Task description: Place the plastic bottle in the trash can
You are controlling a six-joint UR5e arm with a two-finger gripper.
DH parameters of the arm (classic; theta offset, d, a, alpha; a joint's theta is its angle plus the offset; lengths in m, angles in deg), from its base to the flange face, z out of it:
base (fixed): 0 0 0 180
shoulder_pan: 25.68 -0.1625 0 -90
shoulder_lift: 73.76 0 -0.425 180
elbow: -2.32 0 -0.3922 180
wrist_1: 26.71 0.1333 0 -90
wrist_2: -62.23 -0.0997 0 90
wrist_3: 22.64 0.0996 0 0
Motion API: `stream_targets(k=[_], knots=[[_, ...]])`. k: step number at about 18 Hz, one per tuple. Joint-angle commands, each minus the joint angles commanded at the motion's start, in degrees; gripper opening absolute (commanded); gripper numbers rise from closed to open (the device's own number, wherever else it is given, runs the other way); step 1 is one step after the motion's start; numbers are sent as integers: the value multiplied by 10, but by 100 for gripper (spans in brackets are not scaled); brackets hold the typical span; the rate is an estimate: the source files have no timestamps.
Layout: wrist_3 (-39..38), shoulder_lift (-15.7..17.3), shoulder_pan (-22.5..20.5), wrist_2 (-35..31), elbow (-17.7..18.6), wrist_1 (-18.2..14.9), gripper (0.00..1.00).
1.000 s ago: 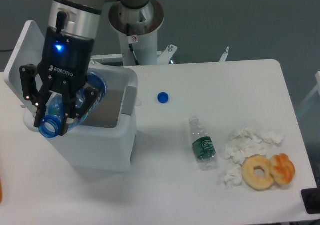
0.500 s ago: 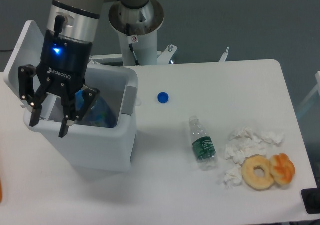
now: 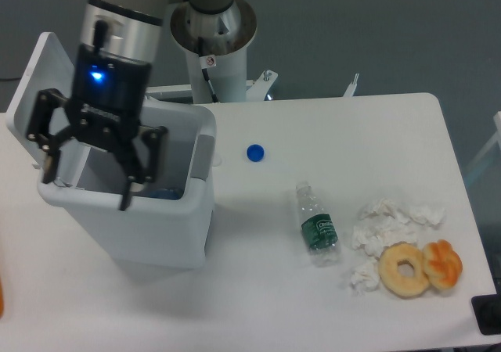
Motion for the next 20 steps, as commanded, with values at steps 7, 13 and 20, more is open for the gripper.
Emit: stream_targets(k=[7, 13, 20], knots=[[211, 3, -134, -11, 92, -6, 100], [257, -33, -186, -94, 102, -27, 100], [402, -94, -198, -193, 105, -83, 100]])
